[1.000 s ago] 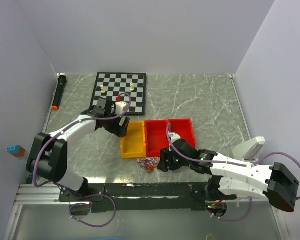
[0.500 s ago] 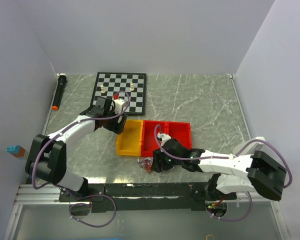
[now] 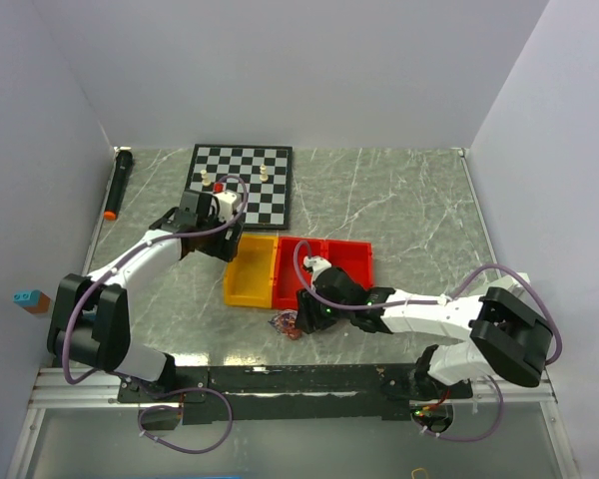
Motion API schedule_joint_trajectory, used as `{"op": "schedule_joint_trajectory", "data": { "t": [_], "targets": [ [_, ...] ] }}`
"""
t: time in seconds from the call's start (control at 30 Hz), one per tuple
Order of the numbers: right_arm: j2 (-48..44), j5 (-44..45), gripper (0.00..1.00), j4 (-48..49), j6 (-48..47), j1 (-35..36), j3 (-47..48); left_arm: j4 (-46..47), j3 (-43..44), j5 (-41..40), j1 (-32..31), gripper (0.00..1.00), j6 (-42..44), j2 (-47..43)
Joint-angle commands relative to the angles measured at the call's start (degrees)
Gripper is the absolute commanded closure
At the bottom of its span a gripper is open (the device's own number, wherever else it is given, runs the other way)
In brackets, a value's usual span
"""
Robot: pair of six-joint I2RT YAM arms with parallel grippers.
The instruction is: Untangle the cables
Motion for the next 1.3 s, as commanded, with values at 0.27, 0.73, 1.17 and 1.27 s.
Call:
{"op": "schedule_joint_trajectory", "data": {
  "t": [0.27,0.73,1.17,1.27],
  "targets": [
    [-1.4,-1.0,0.52,2.4,-0.1,-1.4,-0.7,-6.8,2.8,1.6,1.3,0.01,0.8,-7.1],
    [-15.8,-4.9,0.80,-2.7,5.1,-0.9,-10.1,-17.3,5.4,11.0,-8.9,0.03,6.7,-18.3],
    [-24.8,1.6,0.54,-16.5,4.3,-1.2,-4.2,-10.8,0.3,10.5,-32.2,0.04,8.2,-11.1],
    [-24.5,2.8,0.49,-14.6,5.2,-1.3,-5.4,-8.4,-0.8,8.7,-33.9,0.03,9.5,-10.1]
  ]
}}
